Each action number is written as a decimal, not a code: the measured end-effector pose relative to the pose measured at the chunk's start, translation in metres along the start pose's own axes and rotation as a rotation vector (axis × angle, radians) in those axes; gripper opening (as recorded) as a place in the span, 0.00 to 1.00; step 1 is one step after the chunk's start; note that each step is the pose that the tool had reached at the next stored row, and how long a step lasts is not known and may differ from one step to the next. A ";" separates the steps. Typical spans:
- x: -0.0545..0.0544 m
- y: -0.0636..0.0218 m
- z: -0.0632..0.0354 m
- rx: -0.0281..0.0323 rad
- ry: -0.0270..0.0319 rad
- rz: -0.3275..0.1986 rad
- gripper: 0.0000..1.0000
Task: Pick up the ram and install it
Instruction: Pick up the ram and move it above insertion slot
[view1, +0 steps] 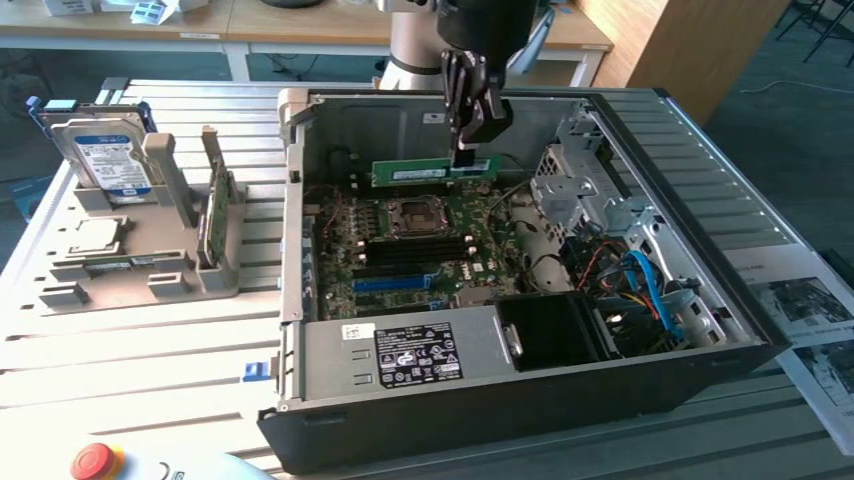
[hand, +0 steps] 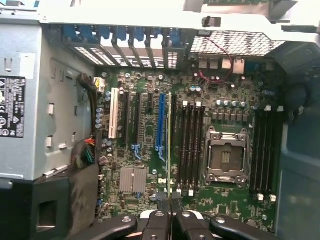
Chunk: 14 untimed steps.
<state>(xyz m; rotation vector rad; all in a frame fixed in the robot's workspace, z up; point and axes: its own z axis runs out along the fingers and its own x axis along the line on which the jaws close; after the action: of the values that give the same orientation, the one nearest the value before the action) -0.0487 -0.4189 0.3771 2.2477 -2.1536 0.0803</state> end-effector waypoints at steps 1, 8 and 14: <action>-0.003 -0.0003 0.0003 0.0000 0.0000 0.000 0.12; -0.012 -0.0014 0.0021 0.0000 -0.0001 0.001 0.12; -0.012 -0.0013 0.0053 -0.0002 0.0003 0.001 0.12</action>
<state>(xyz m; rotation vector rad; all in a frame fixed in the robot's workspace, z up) -0.0478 -0.4069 0.3711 2.2458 -2.1551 0.0805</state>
